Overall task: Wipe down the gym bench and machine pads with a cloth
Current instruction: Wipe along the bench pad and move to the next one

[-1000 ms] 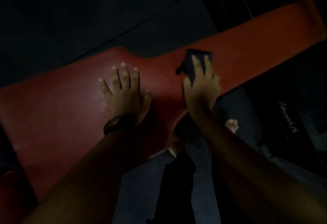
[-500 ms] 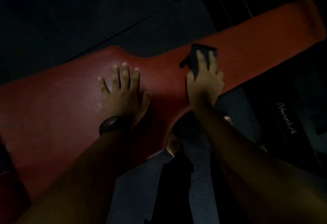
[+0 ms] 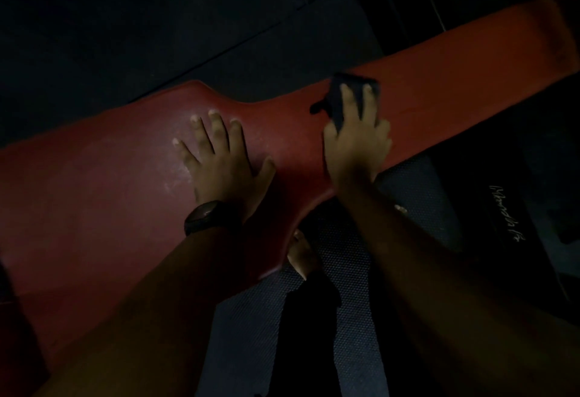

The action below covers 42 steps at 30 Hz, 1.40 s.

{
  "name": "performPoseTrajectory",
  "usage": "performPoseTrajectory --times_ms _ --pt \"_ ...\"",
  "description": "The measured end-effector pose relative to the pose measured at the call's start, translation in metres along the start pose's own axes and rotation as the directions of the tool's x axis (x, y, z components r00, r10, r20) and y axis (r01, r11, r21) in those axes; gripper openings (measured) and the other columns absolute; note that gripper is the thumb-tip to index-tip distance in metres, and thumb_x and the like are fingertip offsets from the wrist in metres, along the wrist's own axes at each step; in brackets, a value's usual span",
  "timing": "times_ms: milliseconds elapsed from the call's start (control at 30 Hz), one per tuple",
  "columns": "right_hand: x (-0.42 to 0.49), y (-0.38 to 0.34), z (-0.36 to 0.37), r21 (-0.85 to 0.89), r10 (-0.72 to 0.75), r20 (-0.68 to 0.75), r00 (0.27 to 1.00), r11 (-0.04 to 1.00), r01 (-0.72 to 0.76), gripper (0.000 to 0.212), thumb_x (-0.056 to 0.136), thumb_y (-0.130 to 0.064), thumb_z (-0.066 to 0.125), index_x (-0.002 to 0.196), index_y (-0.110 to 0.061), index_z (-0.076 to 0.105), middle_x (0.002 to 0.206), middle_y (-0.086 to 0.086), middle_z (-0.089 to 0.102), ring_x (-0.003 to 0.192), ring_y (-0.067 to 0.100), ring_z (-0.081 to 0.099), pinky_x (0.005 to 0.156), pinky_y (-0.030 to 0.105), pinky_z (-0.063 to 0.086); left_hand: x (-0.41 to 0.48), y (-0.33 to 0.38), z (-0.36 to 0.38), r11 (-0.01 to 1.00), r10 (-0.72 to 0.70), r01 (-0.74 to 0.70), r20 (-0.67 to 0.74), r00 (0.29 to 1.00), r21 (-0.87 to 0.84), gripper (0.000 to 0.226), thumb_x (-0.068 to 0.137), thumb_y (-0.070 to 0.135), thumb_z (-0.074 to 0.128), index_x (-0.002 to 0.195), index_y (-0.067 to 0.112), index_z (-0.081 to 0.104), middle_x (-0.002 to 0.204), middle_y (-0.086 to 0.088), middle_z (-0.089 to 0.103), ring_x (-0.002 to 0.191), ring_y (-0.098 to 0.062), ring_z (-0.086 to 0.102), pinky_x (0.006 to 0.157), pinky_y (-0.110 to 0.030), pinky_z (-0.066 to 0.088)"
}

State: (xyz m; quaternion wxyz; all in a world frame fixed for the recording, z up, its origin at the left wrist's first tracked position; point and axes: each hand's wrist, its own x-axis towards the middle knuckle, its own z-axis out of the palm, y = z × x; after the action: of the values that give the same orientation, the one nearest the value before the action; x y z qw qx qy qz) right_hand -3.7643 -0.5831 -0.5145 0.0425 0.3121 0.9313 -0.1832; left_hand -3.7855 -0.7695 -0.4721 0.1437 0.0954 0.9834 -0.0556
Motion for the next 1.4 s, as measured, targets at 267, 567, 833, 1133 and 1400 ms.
performPoseTrajectory --times_ms 267,567,833,1133,1400 --pt "-0.033 -0.021 0.004 -0.017 -0.576 -0.013 0.817 0.817 0.576 0.054 0.091 -0.042 0.049 0.144 -0.038 0.054 0.156 -0.001 0.046 0.104 0.035 0.059 0.076 0.043 0.048 0.003 0.001 0.007 0.998 0.026 -0.027 0.011 1.000 0.059 0.088 0.093 0.067 0.027 0.160 0.012 0.014 0.169 -0.017 0.006 0.155 -0.041 0.002 0.115 -0.075 0.005" --pt "-0.014 -0.001 0.001 0.070 0.149 0.001 0.989 0.986 -0.149 0.067 0.093 -0.037 0.055 0.156 -0.040 0.032 0.167 -0.003 0.022 0.120 0.035 0.048 0.097 0.050 0.046 0.013 0.011 -0.003 0.999 0.038 -0.038 0.031 0.999 0.020 0.086 0.087 0.058 0.040 0.153 0.006 0.028 0.167 -0.019 0.015 0.155 -0.040 0.005 0.117 -0.074 0.007" --pt "0.019 -0.008 -0.007 -0.144 -0.642 0.105 0.759 0.745 0.651 0.061 0.090 -0.044 0.035 0.150 -0.046 0.042 0.162 -0.007 0.036 0.110 0.034 0.058 0.079 0.043 0.046 0.017 0.020 0.003 0.997 0.045 -0.046 0.017 0.999 0.059 0.090 0.090 0.066 0.027 0.159 0.010 0.017 0.168 -0.019 0.007 0.155 -0.043 0.000 0.116 -0.074 0.005" --pt "-0.038 0.011 0.000 0.010 0.066 0.012 0.998 0.998 -0.066 0.067 0.093 -0.040 0.055 0.156 -0.039 0.033 0.168 -0.002 0.021 0.128 0.040 0.045 0.097 0.054 0.044 0.022 0.021 0.005 0.985 0.159 -0.161 0.039 0.986 0.064 0.084 0.096 0.067 0.024 0.161 0.015 0.012 0.169 -0.013 0.009 0.155 -0.038 -0.001 0.116 -0.074 0.003" --pt "0.047 0.023 -0.003 -0.182 -0.514 0.034 0.857 0.840 0.511 0.064 0.089 -0.039 0.052 0.151 -0.044 0.040 0.162 -0.004 0.035 0.113 0.035 0.057 0.083 0.045 0.048 0.022 0.023 0.007 0.982 0.169 -0.172 0.040 0.985 0.075 0.086 0.095 0.070 0.026 0.162 0.017 0.012 0.169 -0.013 0.009 0.156 -0.038 0.000 0.116 -0.073 0.003"
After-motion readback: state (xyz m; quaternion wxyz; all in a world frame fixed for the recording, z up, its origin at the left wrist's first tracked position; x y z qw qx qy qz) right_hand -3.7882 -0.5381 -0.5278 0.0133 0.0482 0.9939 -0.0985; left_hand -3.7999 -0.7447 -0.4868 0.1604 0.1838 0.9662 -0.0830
